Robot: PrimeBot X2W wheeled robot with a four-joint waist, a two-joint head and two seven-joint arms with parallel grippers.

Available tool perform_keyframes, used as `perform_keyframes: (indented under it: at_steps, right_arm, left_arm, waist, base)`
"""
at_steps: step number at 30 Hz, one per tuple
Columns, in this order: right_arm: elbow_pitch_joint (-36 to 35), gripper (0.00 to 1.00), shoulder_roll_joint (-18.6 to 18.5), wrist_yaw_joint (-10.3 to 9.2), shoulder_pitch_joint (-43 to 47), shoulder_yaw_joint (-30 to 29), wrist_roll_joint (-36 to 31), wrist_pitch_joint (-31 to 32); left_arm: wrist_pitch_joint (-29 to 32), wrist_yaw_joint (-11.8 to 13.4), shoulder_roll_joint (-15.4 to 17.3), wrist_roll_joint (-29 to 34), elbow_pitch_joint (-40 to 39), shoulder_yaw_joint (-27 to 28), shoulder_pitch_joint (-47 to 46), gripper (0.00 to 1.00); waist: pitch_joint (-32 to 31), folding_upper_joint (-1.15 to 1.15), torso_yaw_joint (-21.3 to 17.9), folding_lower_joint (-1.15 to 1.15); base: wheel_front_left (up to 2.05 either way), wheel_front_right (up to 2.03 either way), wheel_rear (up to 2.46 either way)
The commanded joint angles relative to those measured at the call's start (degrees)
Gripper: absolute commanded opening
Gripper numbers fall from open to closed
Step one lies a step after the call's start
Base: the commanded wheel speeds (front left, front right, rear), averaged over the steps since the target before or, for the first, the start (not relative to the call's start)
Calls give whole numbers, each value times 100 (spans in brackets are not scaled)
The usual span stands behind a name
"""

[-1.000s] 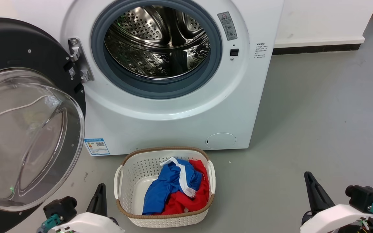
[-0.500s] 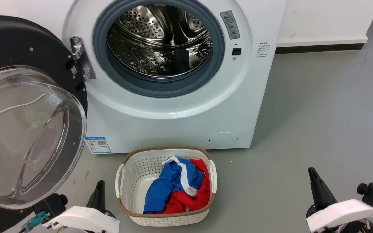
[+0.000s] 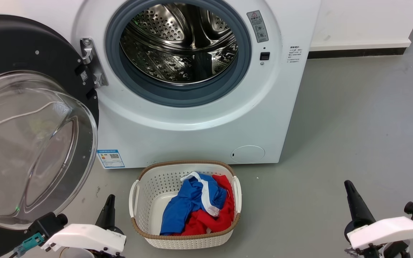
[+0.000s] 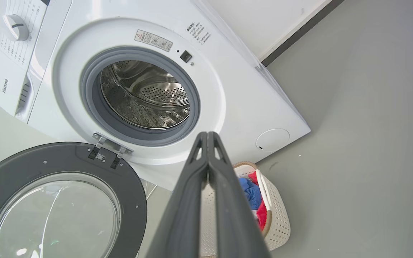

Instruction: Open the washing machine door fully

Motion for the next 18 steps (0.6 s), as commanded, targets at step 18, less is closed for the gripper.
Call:
perform_keyframes:
  at_steps: [18]
  right_arm:
    - [2,0,4,1,-270,-111,1348,186]
  left_arm:
    - [288,-354,-204,-1002,12,420,-265,0]
  waist:
    - [35,0,56,0]
  base:
    - [0,0,0]
